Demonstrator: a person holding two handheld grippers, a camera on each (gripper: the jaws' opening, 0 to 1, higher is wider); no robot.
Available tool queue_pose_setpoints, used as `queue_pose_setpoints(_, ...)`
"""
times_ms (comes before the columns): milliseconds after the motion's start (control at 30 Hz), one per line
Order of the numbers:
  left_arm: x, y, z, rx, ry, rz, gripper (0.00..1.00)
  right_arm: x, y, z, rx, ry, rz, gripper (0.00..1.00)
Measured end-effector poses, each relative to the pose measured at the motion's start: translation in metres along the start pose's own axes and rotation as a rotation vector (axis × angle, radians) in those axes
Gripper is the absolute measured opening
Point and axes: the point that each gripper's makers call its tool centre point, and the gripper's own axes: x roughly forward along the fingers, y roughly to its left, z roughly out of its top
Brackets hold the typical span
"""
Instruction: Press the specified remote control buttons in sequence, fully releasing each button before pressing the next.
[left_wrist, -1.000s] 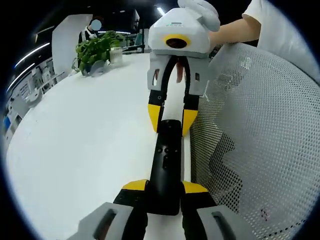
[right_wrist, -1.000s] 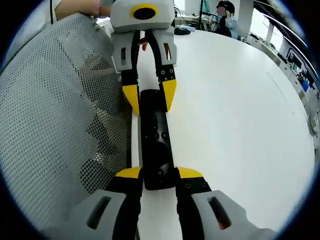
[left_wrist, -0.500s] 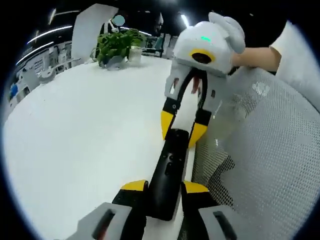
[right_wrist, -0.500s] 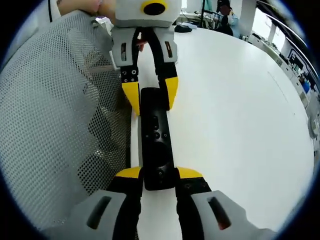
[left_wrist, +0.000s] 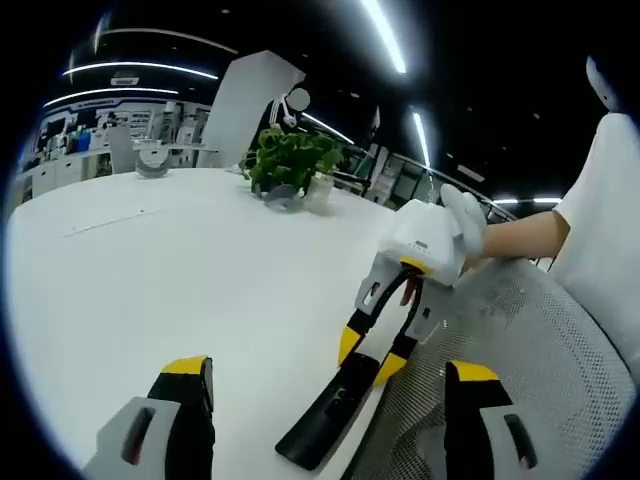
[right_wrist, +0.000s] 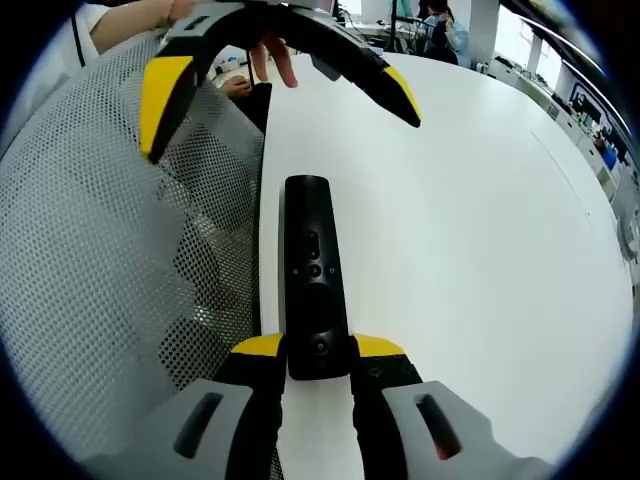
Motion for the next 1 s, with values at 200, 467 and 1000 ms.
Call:
queue_pose_setpoints(200, -0.034, -0.011, 0.010, -0.010, -0.031, 0.082, 1.00, 0.000, 0.000, 0.000, 0.000, 0.002, -0.003, 0.24)
queue_pose_setpoints(467, -0.075, -0.011, 0.029, 0.014, -0.172, 0.324, 1.00, -0.001, 0.001, 0.001, 0.014, -0.003, -0.003, 0.24)
queue_pose_setpoints(1000, -0.086, 0.011, 0.030, 0.089, -0.232, 0.533, 0.94, -0.004, -0.031, 0.002, 0.009, 0.020, -0.074, 0.24)
